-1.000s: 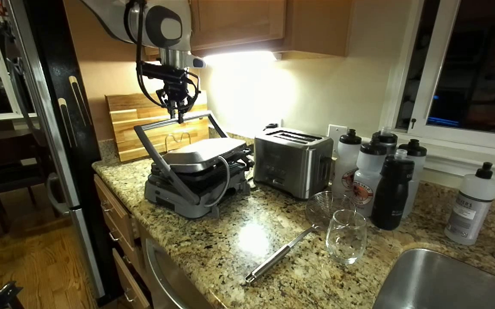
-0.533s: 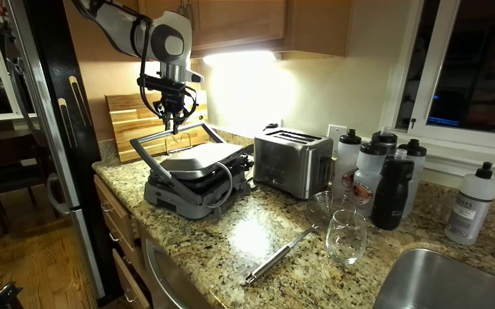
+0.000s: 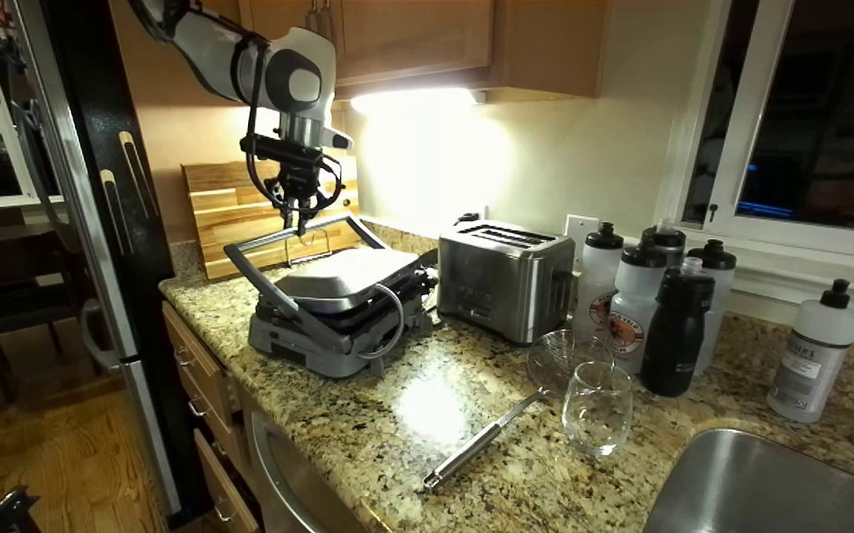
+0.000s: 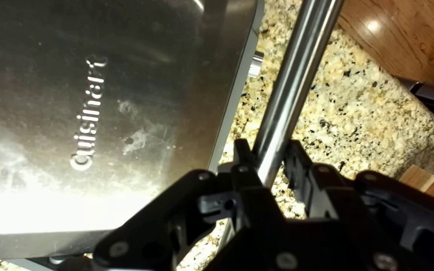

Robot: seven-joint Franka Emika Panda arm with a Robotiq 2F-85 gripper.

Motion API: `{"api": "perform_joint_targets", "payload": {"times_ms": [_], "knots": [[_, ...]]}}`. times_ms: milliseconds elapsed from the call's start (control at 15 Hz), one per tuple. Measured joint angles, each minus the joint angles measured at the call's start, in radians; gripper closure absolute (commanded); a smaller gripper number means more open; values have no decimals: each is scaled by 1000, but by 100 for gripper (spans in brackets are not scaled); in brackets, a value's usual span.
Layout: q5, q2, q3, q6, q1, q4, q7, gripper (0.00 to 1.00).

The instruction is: Close the sandwich maker

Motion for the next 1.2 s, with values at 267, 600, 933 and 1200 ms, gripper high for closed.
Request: {"api": "perform_joint_targets", "payload": {"times_ms": [267, 600, 933, 1200], "knots": [[78, 1, 0, -10, -28, -1, -69, 88], [203, -8, 0, -50, -82, -1, -185, 88], [303, -12, -1, -92, -126, -2, -288, 88], [311, -4, 2, -97, -126, -1, -308, 88]]}}
